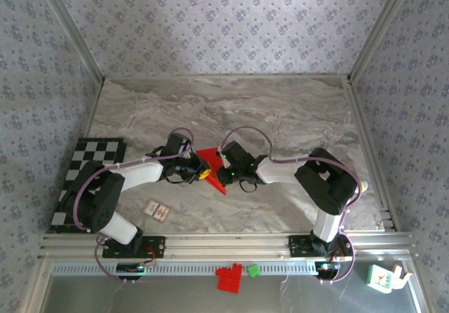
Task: Fold a paper plane with a square sheet of paper (pick it up from the middle)
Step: Third fold the triangle at the center of the table.
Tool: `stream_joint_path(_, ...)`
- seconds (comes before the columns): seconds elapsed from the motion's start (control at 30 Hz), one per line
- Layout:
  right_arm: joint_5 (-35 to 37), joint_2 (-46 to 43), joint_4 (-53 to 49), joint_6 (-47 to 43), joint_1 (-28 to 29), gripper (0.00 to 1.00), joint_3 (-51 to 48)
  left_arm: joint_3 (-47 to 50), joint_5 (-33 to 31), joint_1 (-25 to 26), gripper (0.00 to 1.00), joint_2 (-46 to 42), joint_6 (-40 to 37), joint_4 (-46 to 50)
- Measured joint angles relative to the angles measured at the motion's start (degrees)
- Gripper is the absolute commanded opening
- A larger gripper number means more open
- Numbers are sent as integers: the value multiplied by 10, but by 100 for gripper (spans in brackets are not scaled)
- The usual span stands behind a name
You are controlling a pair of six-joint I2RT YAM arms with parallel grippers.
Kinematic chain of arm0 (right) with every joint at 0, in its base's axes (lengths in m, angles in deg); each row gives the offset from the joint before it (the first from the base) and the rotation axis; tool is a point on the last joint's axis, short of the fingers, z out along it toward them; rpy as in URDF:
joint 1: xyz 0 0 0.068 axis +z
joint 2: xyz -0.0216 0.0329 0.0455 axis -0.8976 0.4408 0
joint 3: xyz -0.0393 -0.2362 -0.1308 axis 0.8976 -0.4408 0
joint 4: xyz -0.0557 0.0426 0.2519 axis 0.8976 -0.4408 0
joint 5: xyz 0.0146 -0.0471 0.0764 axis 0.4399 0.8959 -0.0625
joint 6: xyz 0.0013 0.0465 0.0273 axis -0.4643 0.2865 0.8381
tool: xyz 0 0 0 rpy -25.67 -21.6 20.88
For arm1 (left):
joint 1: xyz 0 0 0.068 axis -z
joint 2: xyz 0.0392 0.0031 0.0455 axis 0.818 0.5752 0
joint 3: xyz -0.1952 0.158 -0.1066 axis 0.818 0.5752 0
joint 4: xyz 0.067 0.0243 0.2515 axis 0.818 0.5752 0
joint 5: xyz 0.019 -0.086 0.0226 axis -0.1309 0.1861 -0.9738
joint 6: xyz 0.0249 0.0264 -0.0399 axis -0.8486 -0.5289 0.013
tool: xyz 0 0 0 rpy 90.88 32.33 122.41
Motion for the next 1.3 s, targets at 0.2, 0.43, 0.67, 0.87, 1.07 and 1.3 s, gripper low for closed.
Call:
stream_joint_path(0.2,-2,3,-5,0,0,10,6,5,2,4,16,0,1,-10)
stream_joint_path(0.43,-2,8,-10,0,0,10,12,16,2,4,15,2,-3,-12)
stream_joint_path(0.67,-2,8,-12,0,0,10,13,16,1,4,14,17,-7,-11)
stream_joint_path(0.87,-2,8,-12,0,0,10,13,16,-1,4,14,20,-12,-7)
stream_joint_path(1.07,-2,8,-12,0,0,10,13,16,-3,4,14,20,-14,-5)
stream_joint_path(1.3,-2,8,-12,4,0,10,13,16,-6,4,13,28,-16,4)
